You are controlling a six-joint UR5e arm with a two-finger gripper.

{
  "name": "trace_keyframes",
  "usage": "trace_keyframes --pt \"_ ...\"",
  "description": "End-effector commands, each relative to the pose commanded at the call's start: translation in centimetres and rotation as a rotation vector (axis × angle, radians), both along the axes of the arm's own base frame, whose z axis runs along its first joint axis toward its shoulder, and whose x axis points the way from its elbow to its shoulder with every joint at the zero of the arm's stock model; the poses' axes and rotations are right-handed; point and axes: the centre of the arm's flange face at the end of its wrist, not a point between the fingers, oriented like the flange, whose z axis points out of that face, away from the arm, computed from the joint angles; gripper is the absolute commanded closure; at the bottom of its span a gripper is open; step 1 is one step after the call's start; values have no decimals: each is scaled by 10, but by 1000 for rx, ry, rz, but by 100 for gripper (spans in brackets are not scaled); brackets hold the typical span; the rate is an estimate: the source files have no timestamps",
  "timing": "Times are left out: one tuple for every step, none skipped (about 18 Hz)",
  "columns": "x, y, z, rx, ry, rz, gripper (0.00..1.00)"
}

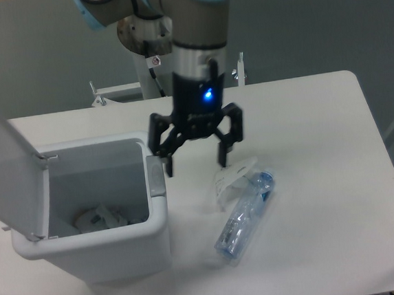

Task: Open the trash can
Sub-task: 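Hold the gripper on the tab as the white lid swings open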

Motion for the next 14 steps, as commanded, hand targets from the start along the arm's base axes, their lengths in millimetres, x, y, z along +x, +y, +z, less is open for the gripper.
trace_keyframes --pt "-16 -17 1 -52 47 16 0" --pt "-32 -36 0 -112 94 28 0" --pt "-47 -54 0 -169 137 11 0" --pt "-59 -71 -1 -224 171 -30 0" --pt "-71 -89 -4 -281 201 -85 0" --pt "-82 -106 -6 -336 229 -141 0" --pt "-89 -120 -6 -393 256 -200 0" --pt "-89 -131 -5 -464 278 -261 0" --pt "-94 -148 -7 -544 288 -320 0" --pt "-97 -162 -10 -607 294 -385 0" --pt "-96 -171 -11 -646 303 -451 0" --pt "-97 -180 -12 -670 307 -491 0" --pt "-95 -188 -16 -682 303 -514 0" --pt "-92 -191 -19 -687 300 -522 0"
